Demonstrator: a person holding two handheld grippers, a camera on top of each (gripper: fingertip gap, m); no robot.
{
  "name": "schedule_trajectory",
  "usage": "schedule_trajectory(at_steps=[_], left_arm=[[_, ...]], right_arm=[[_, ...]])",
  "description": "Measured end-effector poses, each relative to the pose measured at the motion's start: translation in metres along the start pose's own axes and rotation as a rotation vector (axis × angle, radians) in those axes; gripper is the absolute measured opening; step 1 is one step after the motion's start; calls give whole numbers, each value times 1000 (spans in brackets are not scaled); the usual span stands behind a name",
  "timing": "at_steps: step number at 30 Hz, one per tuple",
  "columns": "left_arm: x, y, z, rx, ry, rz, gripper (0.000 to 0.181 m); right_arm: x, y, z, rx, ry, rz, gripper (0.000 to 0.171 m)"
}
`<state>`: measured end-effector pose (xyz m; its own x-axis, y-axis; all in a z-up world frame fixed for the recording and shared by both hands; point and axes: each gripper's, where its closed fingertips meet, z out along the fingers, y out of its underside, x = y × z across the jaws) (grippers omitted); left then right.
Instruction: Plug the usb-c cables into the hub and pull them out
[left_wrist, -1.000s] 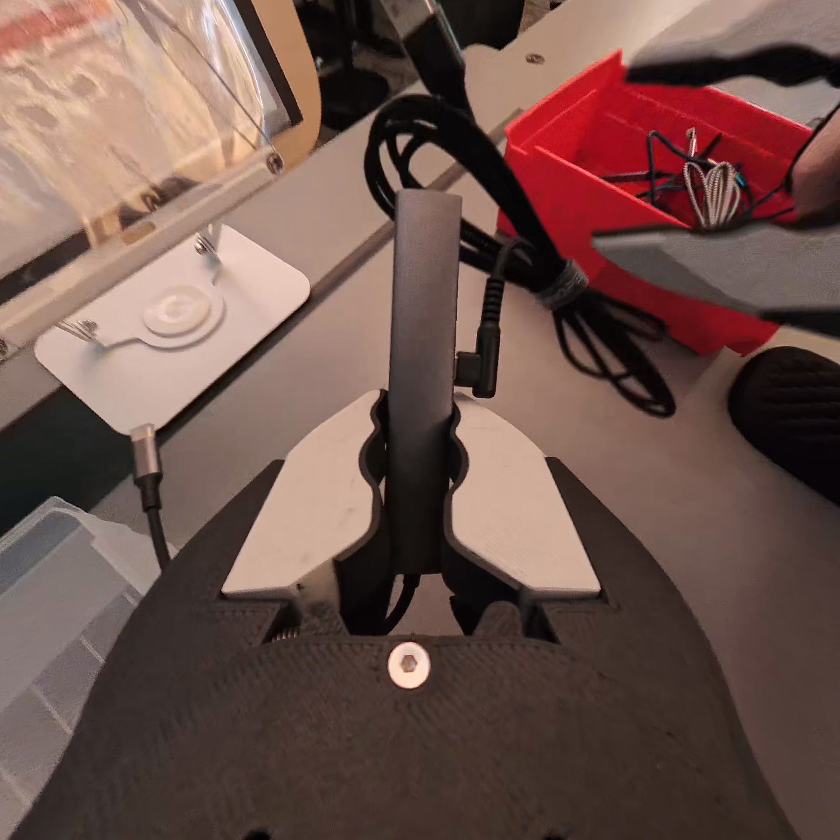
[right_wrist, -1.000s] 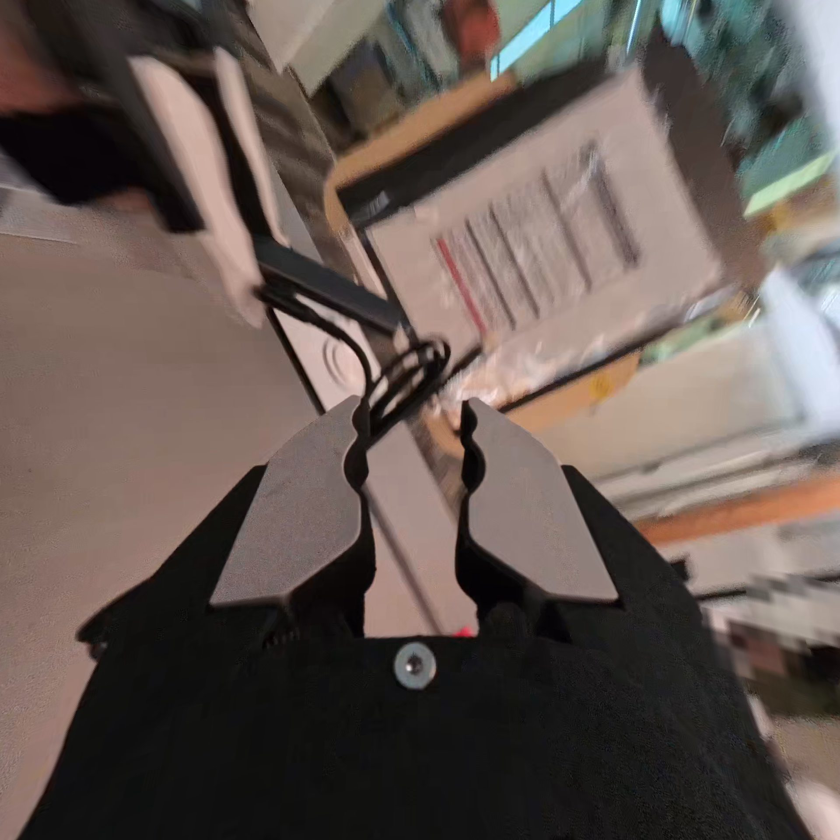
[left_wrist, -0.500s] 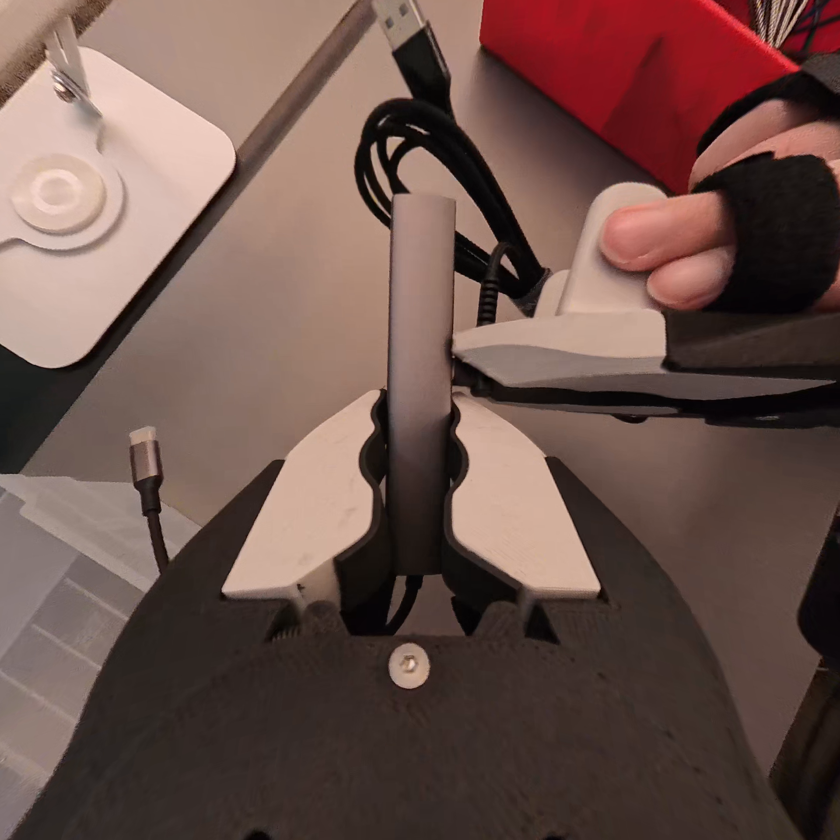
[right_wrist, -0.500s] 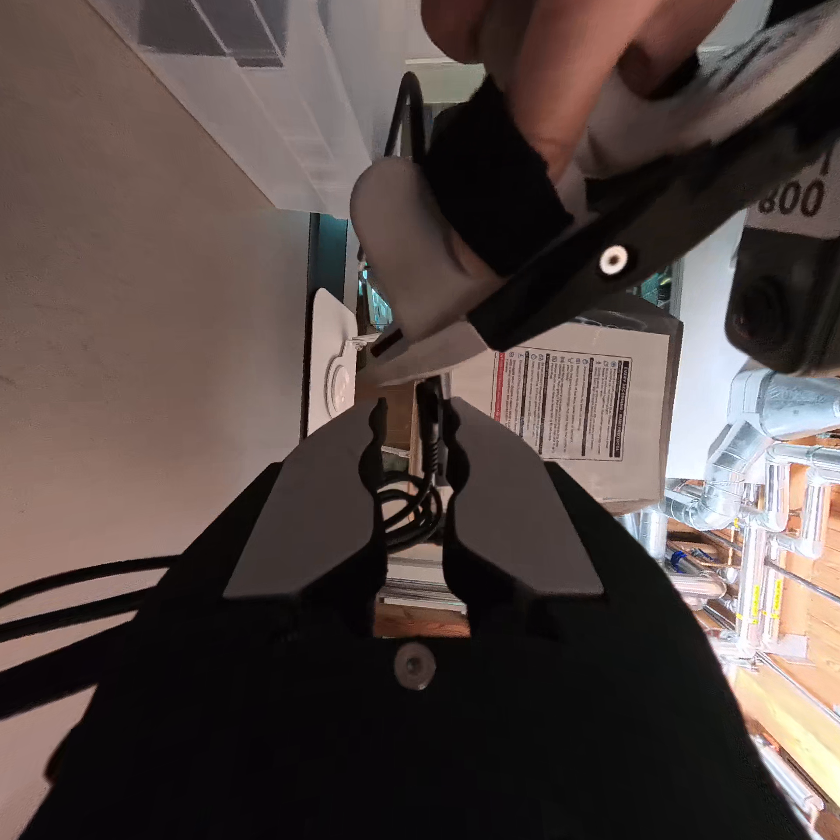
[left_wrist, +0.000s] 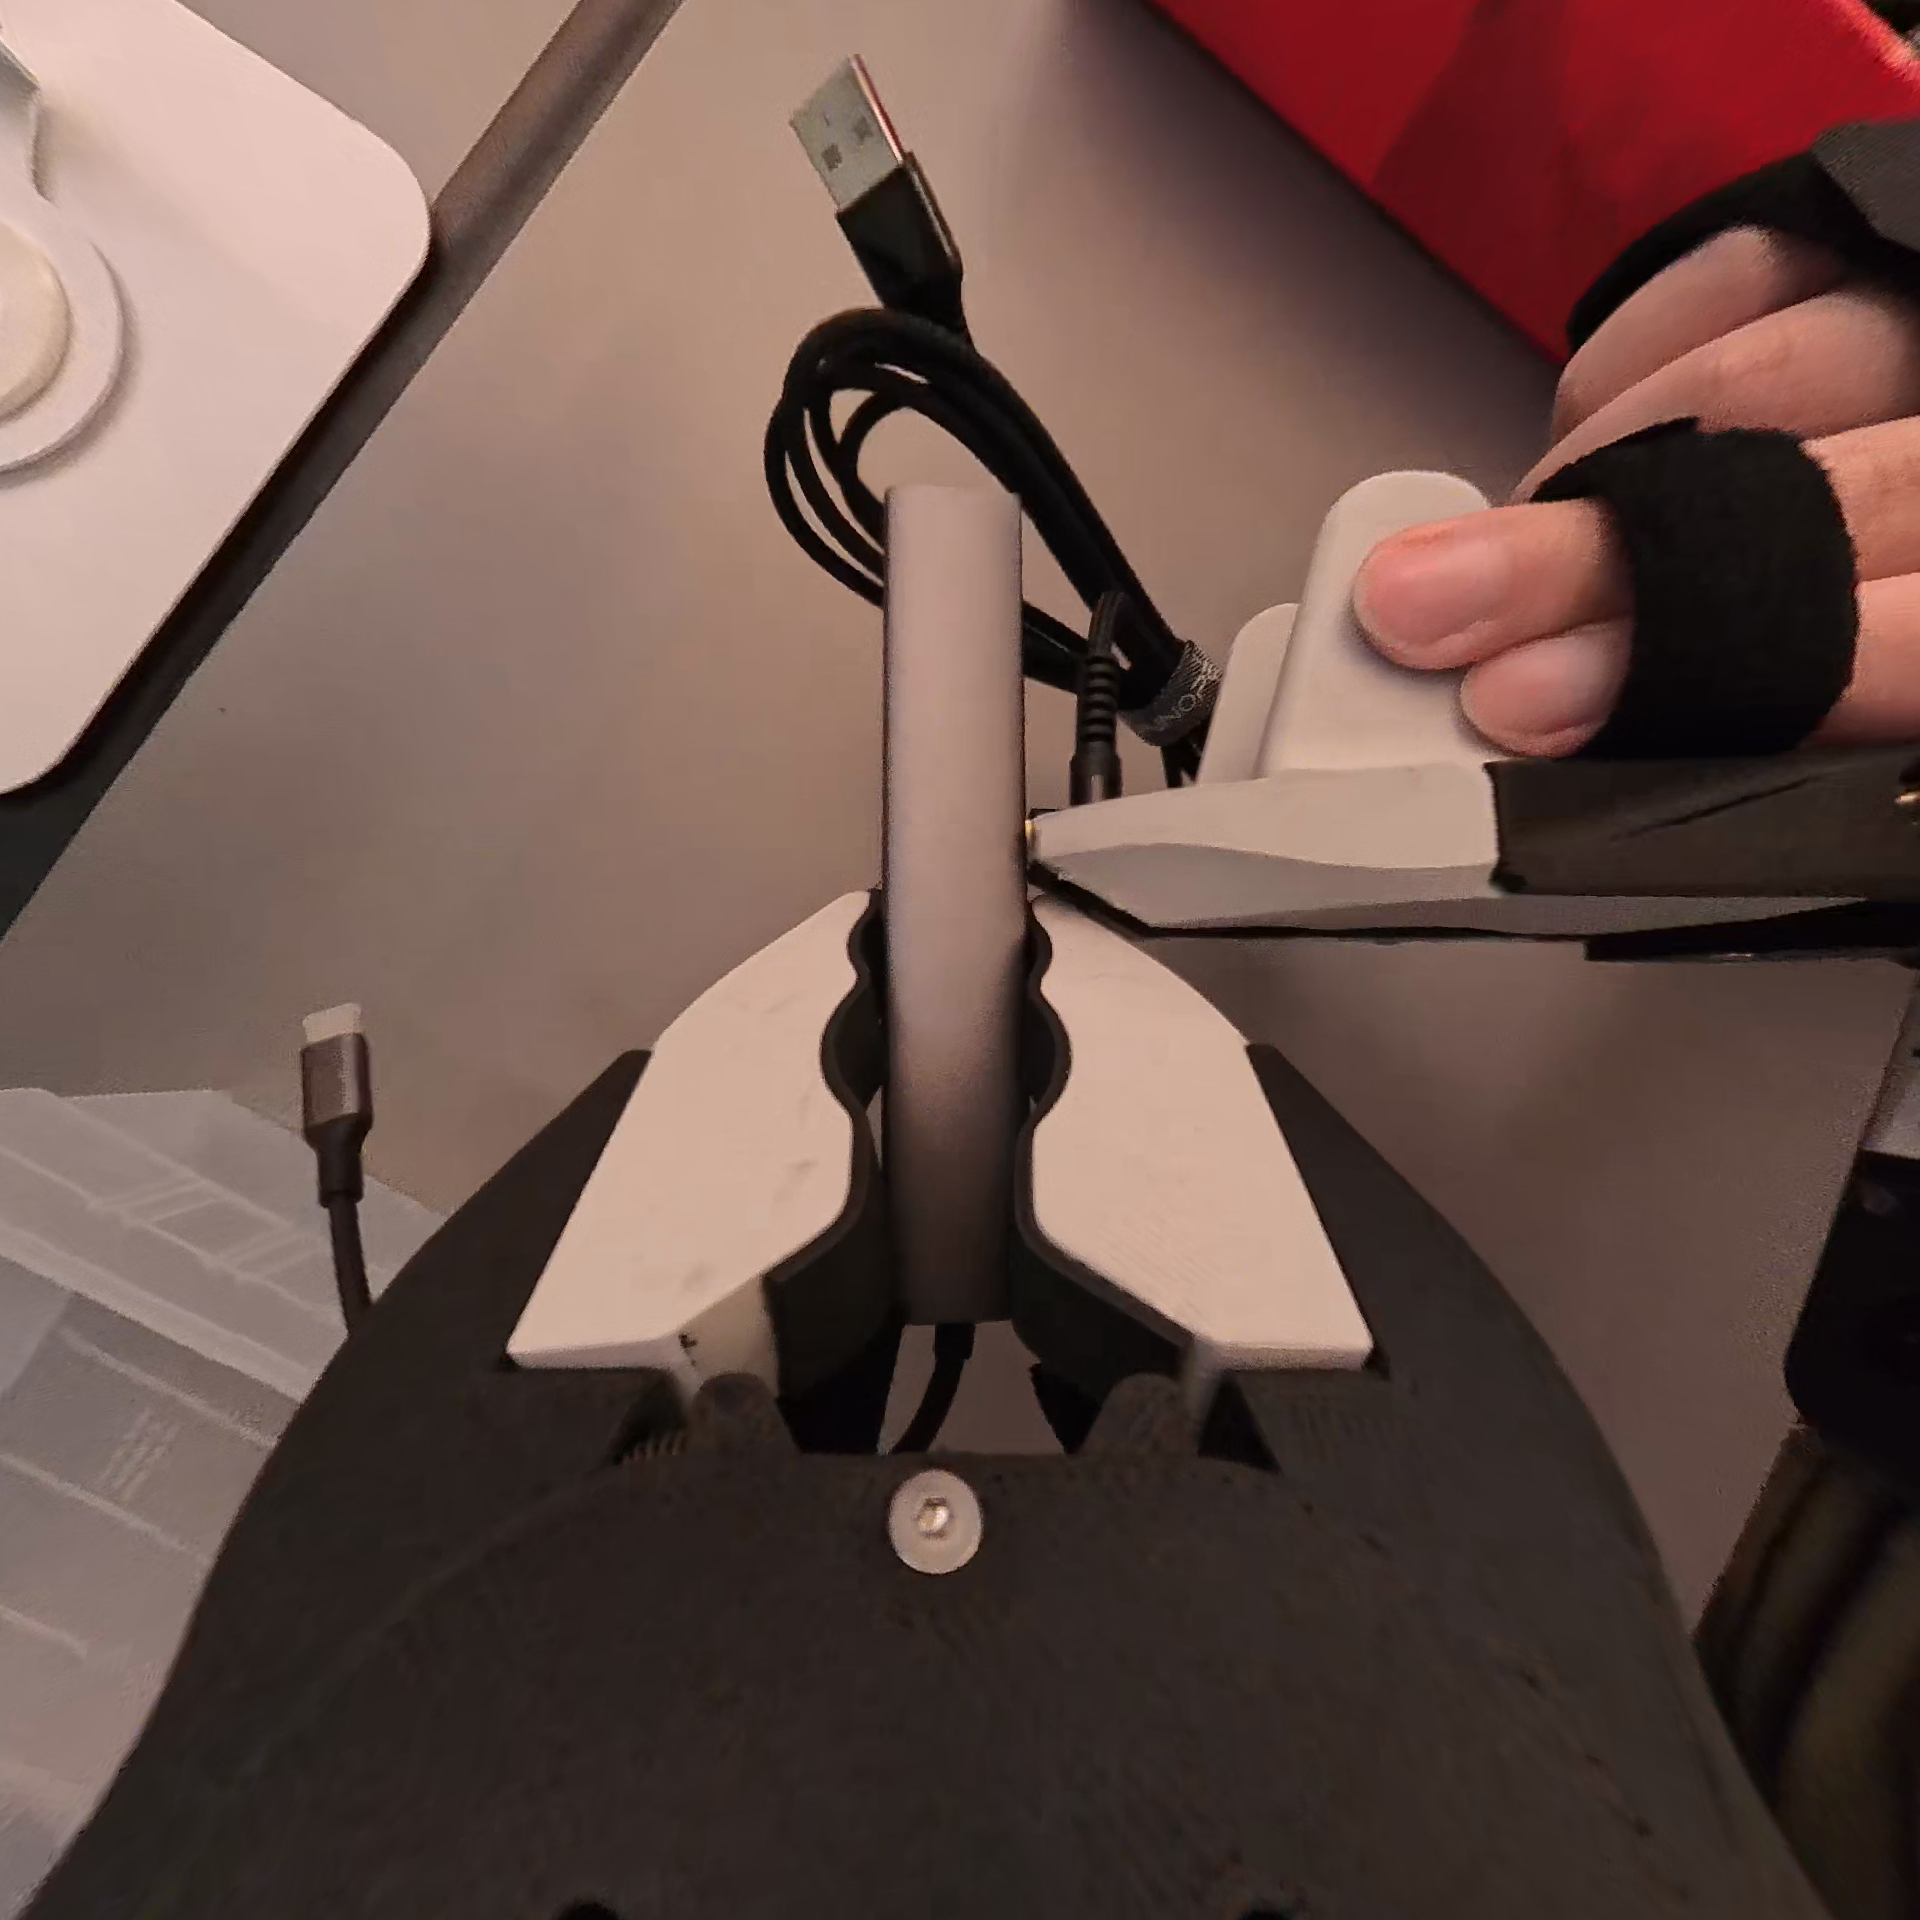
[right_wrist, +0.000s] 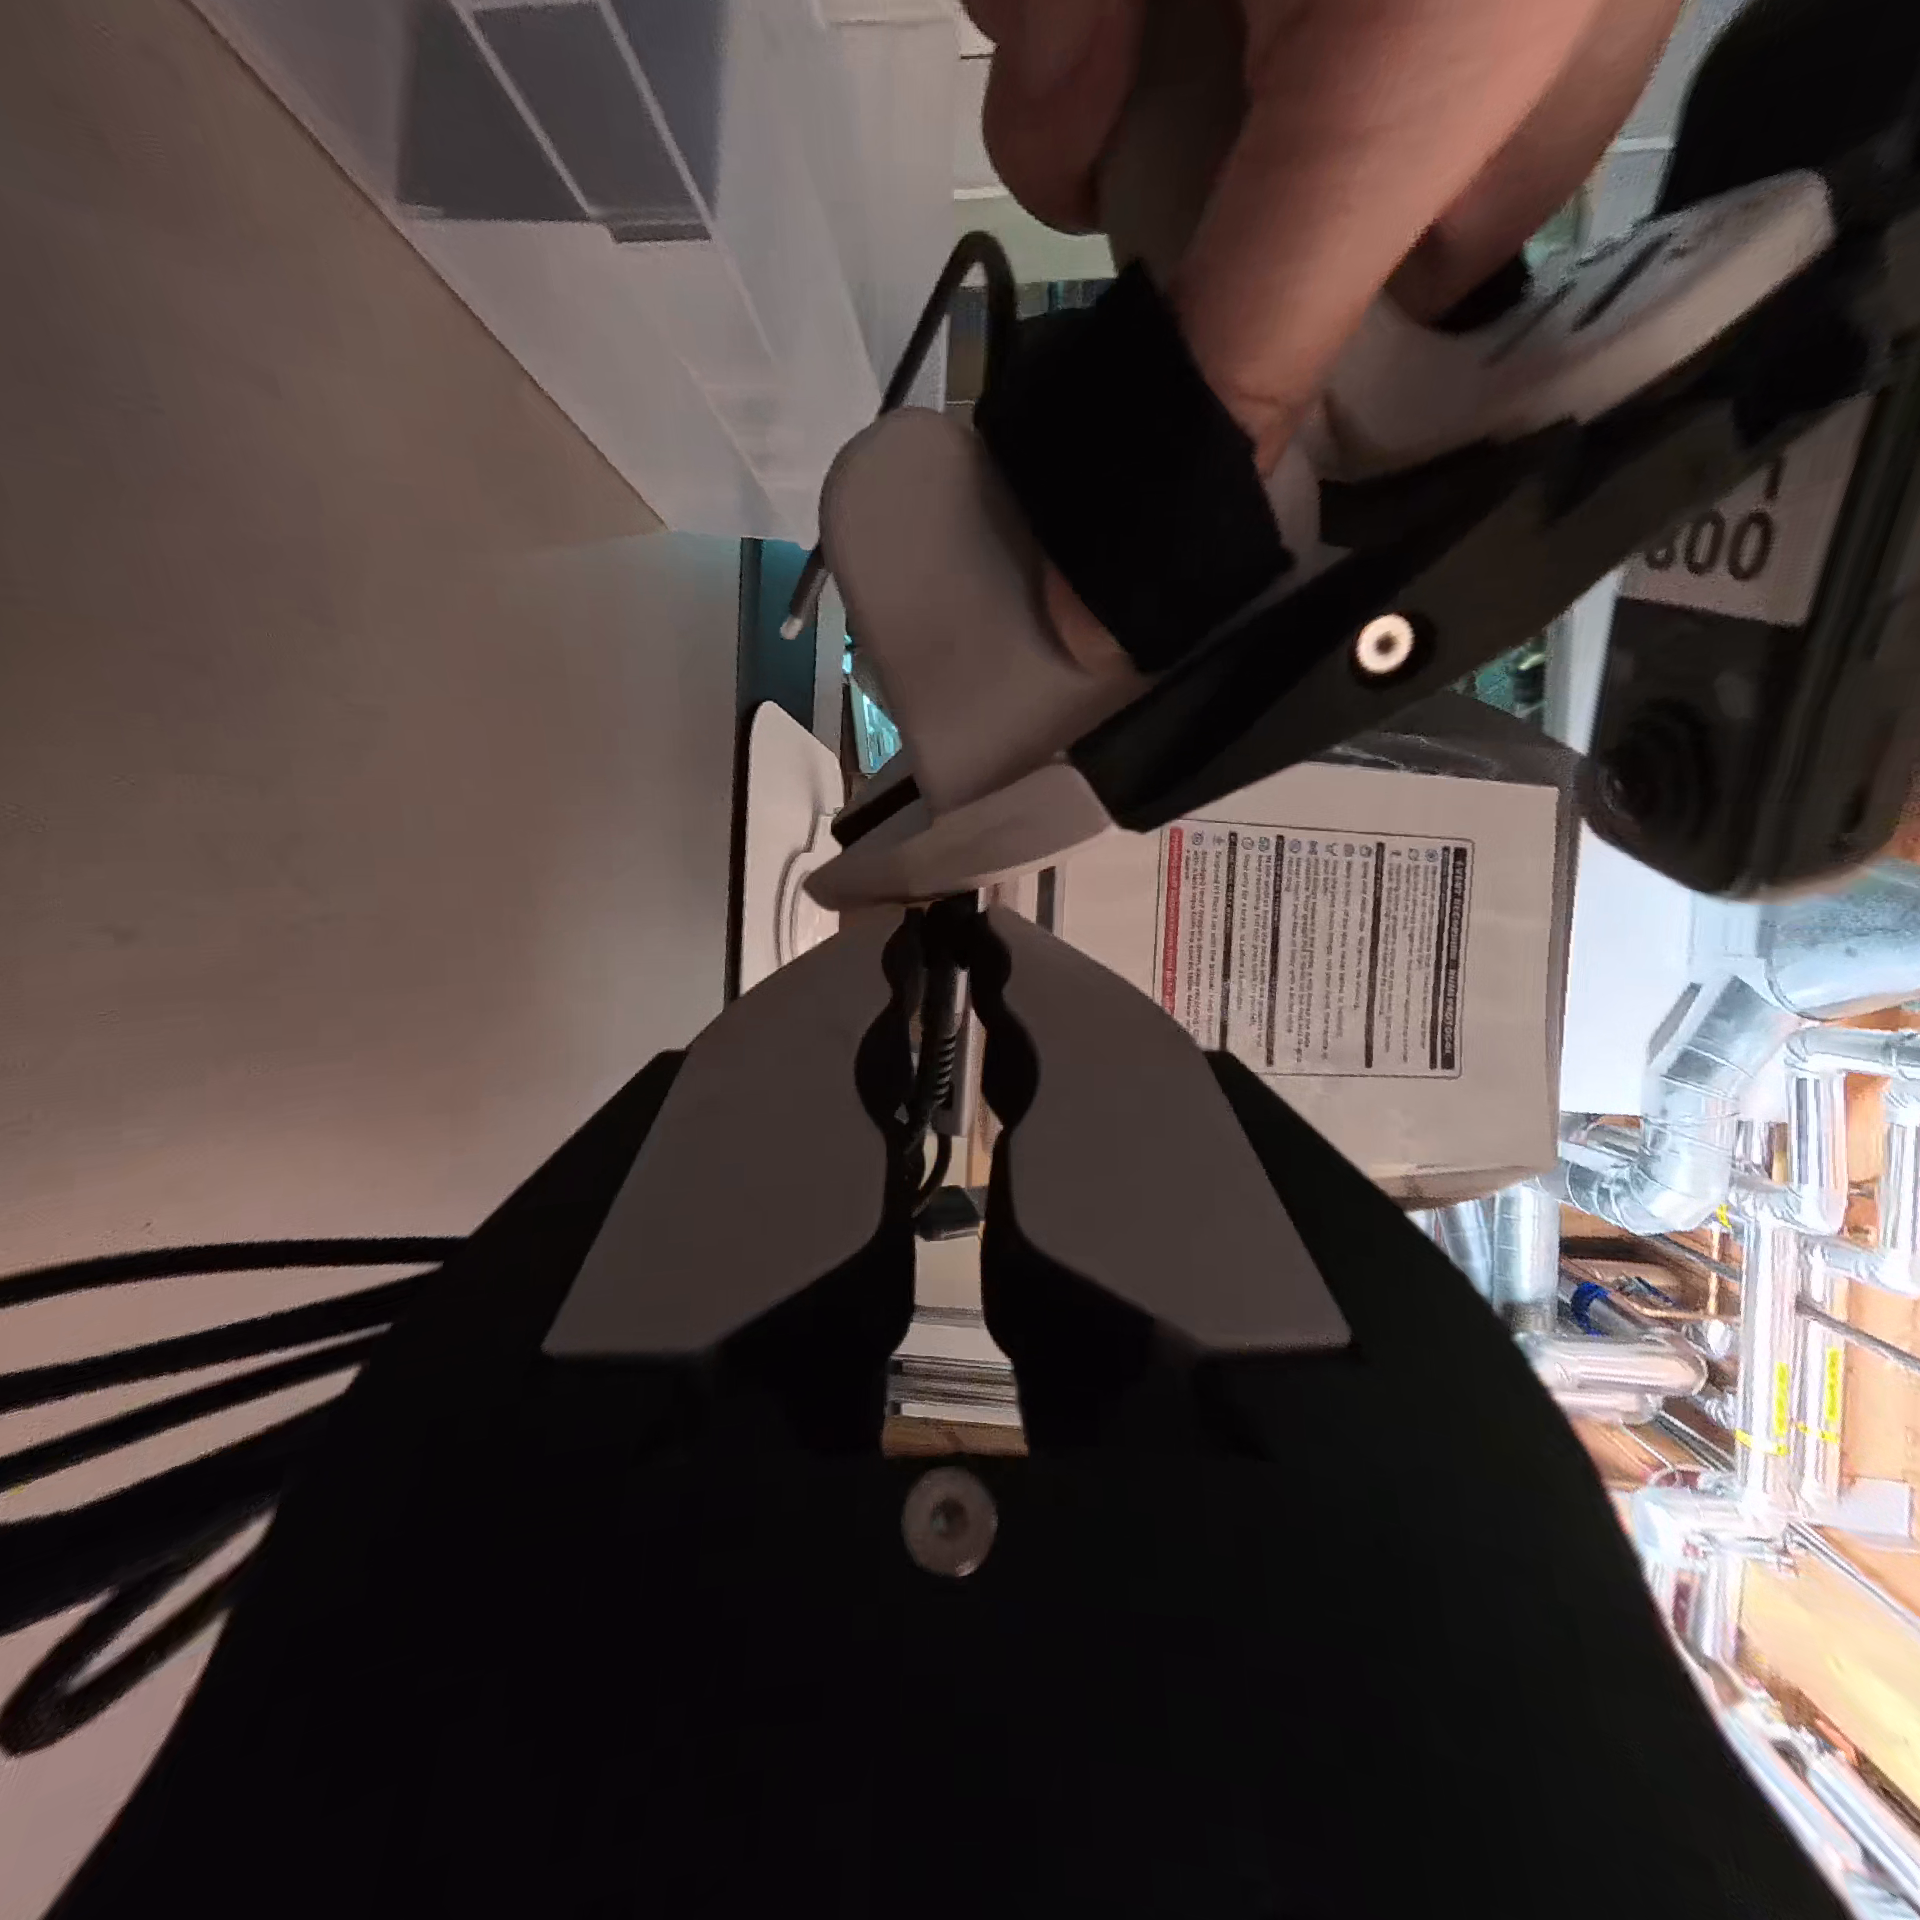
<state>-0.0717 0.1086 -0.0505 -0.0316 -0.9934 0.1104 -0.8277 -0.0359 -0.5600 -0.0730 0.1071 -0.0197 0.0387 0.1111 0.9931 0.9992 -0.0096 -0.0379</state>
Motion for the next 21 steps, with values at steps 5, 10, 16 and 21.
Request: schedule_trajectory(at_steps=[5, 10, 16, 21], left_arm=[[-1, -2, 3, 13, 3, -16, 21], [-40, -3, -2, 24, -246, -54, 20], [-59, -16, -91, 334, -80, -164, 21], [-12, -41, -129, 519, 84, -60, 21]], right_arm=[[-2, 3, 0, -34, 13, -48, 8], [-8, -3, -3, -31, 6, -116, 8], [-9, -15, -8, -5, -75, -77, 9], [35, 26, -23, -44, -104, 155, 9]])
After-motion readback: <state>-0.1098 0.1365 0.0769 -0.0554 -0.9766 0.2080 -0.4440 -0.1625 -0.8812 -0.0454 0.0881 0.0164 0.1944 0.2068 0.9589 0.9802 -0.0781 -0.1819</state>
